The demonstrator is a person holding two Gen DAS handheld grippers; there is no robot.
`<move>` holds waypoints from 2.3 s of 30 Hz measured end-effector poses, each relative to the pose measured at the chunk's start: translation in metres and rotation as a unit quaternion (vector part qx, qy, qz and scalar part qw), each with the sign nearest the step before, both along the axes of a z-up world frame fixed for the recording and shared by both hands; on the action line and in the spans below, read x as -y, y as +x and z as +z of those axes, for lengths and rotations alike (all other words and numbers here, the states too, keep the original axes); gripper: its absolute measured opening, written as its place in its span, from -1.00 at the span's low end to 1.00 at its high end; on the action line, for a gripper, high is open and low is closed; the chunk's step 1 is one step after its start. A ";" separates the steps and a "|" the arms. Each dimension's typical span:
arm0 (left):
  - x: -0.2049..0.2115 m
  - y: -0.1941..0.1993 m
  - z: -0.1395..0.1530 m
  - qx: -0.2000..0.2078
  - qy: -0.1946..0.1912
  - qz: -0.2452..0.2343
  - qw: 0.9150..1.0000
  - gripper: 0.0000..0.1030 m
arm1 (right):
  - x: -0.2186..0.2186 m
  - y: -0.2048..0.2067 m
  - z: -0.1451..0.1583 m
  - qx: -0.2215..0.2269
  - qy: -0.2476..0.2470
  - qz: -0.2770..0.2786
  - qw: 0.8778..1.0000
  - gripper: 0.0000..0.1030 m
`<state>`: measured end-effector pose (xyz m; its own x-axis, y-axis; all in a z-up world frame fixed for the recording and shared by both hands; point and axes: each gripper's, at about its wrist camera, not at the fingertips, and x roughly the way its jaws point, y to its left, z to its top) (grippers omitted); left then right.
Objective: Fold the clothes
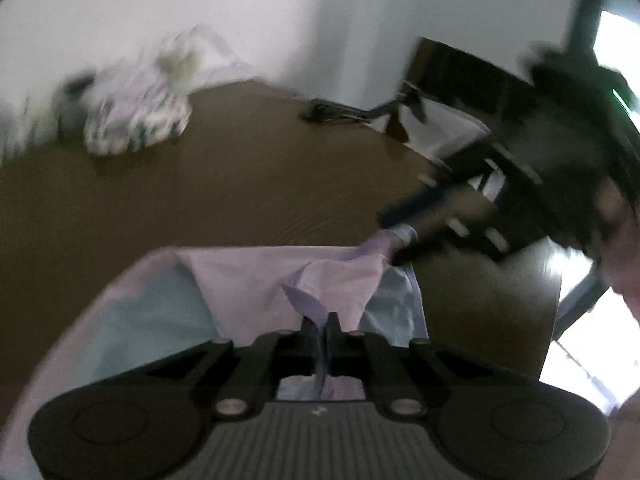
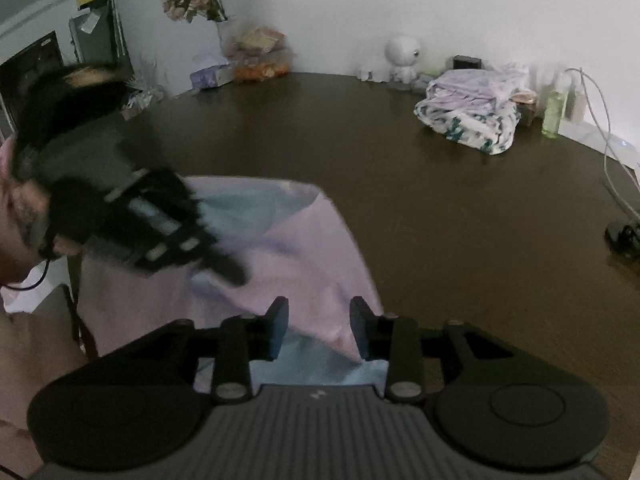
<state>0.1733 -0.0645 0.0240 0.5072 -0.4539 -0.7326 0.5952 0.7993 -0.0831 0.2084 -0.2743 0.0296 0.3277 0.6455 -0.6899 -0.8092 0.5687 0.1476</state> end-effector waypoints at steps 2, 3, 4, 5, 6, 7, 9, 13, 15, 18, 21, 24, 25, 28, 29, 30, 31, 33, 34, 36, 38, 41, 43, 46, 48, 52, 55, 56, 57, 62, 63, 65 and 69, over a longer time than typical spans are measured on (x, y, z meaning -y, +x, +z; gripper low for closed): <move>0.008 -0.012 0.002 0.031 0.033 -0.017 0.999 -0.94 | -0.009 0.009 0.001 -0.002 -0.017 0.021 1.000 -0.34; 0.011 -0.017 0.003 0.049 0.051 -0.023 0.997 -0.94 | -0.016 0.012 0.001 -0.003 -0.029 0.036 0.999 -0.34; 0.014 -0.022 0.003 0.066 0.068 -0.028 0.995 -0.94 | -0.023 0.015 0.001 -0.004 -0.042 0.051 0.998 -0.34; 0.016 -0.025 0.003 0.078 0.076 -0.039 0.993 -0.94 | -0.029 0.018 0.001 -0.004 -0.055 0.066 0.996 -0.34; 0.019 -0.029 0.002 0.085 0.081 -0.049 0.992 -0.94 | -0.036 0.021 0.001 -0.005 -0.068 0.081 0.994 -0.34; 0.021 -0.032 0.001 0.093 0.089 -0.059 0.990 -0.94 | -0.043 0.024 0.001 -0.006 -0.080 0.097 0.992 -0.34; 0.026 -0.038 0.001 0.117 0.112 -0.080 0.984 -0.94 | -0.058 0.027 0.001 -0.005 -0.109 0.129 0.986 -0.34; 0.030 -0.047 -0.006 0.164 0.170 -0.125 0.964 -0.94 | -0.080 0.027 -0.005 -0.001 -0.160 0.182 0.970 -0.34; 0.031 -0.052 -0.011 0.184 0.197 -0.145 0.952 -0.94 | -0.086 0.030 -0.007 -0.005 -0.173 0.196 0.965 -0.34; 0.030 -0.055 -0.018 0.200 0.226 -0.171 0.938 -0.94 | -0.090 0.037 -0.007 -0.024 -0.171 0.217 0.961 -0.34; 0.029 -0.057 -0.023 0.216 0.252 -0.197 0.923 -0.94 | -0.096 0.042 -0.010 -0.041 -0.175 0.238 0.955 -0.34; 0.030 -0.060 -0.030 0.249 0.296 -0.225 0.894 -0.95 | -0.102 0.043 -0.011 -0.048 -0.179 0.258 0.948 -0.36; 0.030 -0.062 -0.032 0.262 0.312 -0.235 0.883 -0.94 | -0.102 0.042 -0.010 -0.051 -0.179 0.263 0.947 -0.36; 0.029 -0.067 -0.037 0.287 0.336 -0.260 0.859 -0.95 | -0.102 0.045 -0.008 -0.058 -0.177 0.271 0.944 -0.36; 0.029 -0.069 -0.038 0.295 0.343 -0.268 0.850 -0.95 | -0.101 0.048 -0.007 -0.061 -0.176 0.270 0.945 -0.36; 0.029 -0.071 -0.039 0.303 0.351 -0.276 0.842 -0.95 | -0.100 0.050 -0.007 -0.064 -0.174 0.270 0.945 -0.36; 0.028 -0.073 -0.041 0.311 0.359 -0.284 0.833 -0.95 | -0.099 0.053 -0.007 -0.069 -0.170 0.268 0.946 -0.36; 0.027 -0.076 -0.043 0.326 0.373 -0.300 0.815 -0.95 | -0.096 0.058 -0.008 -0.082 -0.163 0.266 0.947 -0.35; 0.027 -0.078 -0.045 0.334 0.381 -0.308 0.805 -0.95 | -0.096 0.059 -0.009 -0.086 -0.162 0.267 0.946 -0.35; 0.025 -0.080 -0.048 0.347 0.391 -0.314 0.792 -0.95 | -0.099 0.057 -0.012 -0.086 -0.165 0.275 0.943 -0.35; 0.022 -0.083 -0.051 0.367 0.399 -0.319 0.777 -0.95 | -0.103 0.054 -0.014 -0.081 -0.172 0.283 0.940 -0.35; 0.018 -0.083 -0.054 0.377 0.404 -0.322 0.769 -0.95 | -0.107 0.052 -0.011 -0.072 -0.172 0.294 0.938 -0.34; 0.017 -0.081 -0.057 0.374 0.409 -0.322 0.767 -0.95 | -0.106 0.053 -0.008 -0.069 -0.171 0.295 0.938 -0.35; 0.016 -0.077 -0.057 0.370 0.405 -0.314 0.775 -0.95 | -0.103 0.053 -0.005 -0.065 -0.173 0.295 0.938 -0.76; 0.017 -0.074 -0.054 0.368 0.399 -0.308 0.782 -0.95 | -0.099 0.050 -0.003 -0.053 -0.175 0.291 0.939 -0.85; 0.022 -0.065 -0.046 0.368 0.386 -0.288 0.795 -0.94 | -0.084 0.034 0.008 0.008 -0.173 0.263 0.949 -0.91; 0.028 -0.057 -0.039 0.378 0.377 -0.269 0.802 -0.94 | -0.067 0.019 0.022 0.073 -0.168 0.219 0.959 -0.91; 0.030 -0.054 -0.036 0.383 0.374 -0.265 0.802 -0.94 | -0.061 0.014 0.026 0.086 -0.162 0.205 0.961 -0.91; 0.032 -0.052 -0.033 0.388 0.370 -0.260 0.803 -0.94 | -0.056 0.011 0.030 0.095 -0.156 0.193 0.964 -0.91; 0.040 -0.050 -0.035 0.390 0.384 -0.267 0.794 -0.94 | -0.037 -0.011 0.032 0.107 -0.140 0.170 0.970 -0.91; 0.040 -0.050 -0.036 0.379 0.382 -0.268 0.799 -0.90 | -0.038 -0.017 0.029 0.118 -0.141 0.161 0.970 -0.91; 0.039 -0.049 -0.031 0.342 0.356 -0.264 0.829 -0.83 | -0.041 -0.031 0.021 0.156 -0.149 0.139 0.966 -0.91; 0.035 -0.041 -0.007 0.276 0.273 -0.230 0.893 -0.59 | -0.051 -0.054 0.003 0.230 -0.179 0.112 0.950 -0.91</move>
<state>0.1325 -0.0990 0.0174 0.7110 -0.3589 -0.6047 0.7009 0.2923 0.6506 0.1547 -0.2236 0.0329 0.5295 0.4864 -0.6950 -0.8481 0.3216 -0.4210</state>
